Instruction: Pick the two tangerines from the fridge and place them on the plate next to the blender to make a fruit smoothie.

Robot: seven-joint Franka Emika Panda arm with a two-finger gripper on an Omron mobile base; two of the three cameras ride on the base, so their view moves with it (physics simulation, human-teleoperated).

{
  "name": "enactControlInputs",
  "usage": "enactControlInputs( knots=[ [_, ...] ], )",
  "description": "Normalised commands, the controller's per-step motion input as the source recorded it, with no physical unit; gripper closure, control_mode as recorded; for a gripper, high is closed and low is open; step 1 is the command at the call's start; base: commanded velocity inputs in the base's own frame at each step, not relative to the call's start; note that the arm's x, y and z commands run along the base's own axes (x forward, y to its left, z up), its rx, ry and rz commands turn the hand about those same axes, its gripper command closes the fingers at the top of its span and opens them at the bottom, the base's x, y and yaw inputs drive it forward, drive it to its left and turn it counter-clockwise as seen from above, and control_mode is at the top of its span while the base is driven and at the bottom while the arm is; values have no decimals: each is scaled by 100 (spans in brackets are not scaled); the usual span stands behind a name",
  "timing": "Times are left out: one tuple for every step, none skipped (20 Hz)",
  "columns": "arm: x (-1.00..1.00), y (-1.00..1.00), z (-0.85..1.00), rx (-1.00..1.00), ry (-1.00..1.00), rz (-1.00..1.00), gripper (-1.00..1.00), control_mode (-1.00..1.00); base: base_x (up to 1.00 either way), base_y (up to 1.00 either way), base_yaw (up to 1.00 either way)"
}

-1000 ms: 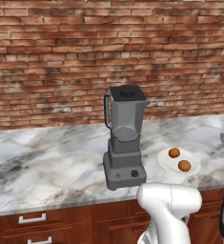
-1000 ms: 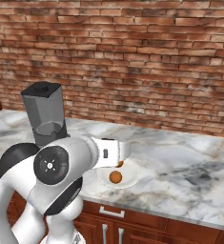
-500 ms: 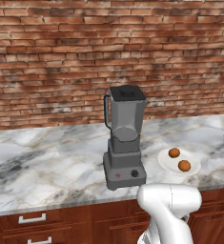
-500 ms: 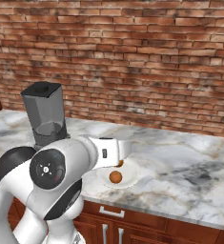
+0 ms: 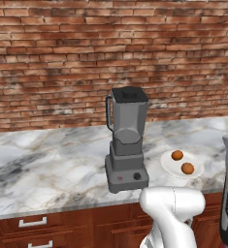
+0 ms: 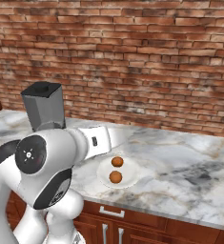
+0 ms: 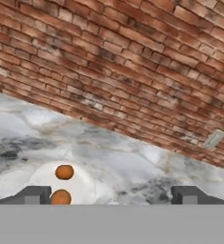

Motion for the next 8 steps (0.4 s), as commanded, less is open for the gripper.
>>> enactControlInputs(
  knots=[
    [16,6,-19,-24,0,-7,-100,-100,0,0,0],
    [21,9,-16,-25,0,-7,-100,-100,0,0,0],
    [21,12,-21,-29,0,-8,-100,-100,0,0,0],
    [31,11,-22,-29,5,-9,-100,-100,0,0,0],
    [39,4,-24,-27,9,-10,-100,-100,0,0,0],
    [44,2,-29,-29,12,-11,-100,-100,0,0,0],
    [52,10,-28,-35,18,-13,-100,-100,0,0,0],
    [33,6,-24,-32,11,-9,-100,-100,0,0,0]
  ],
)
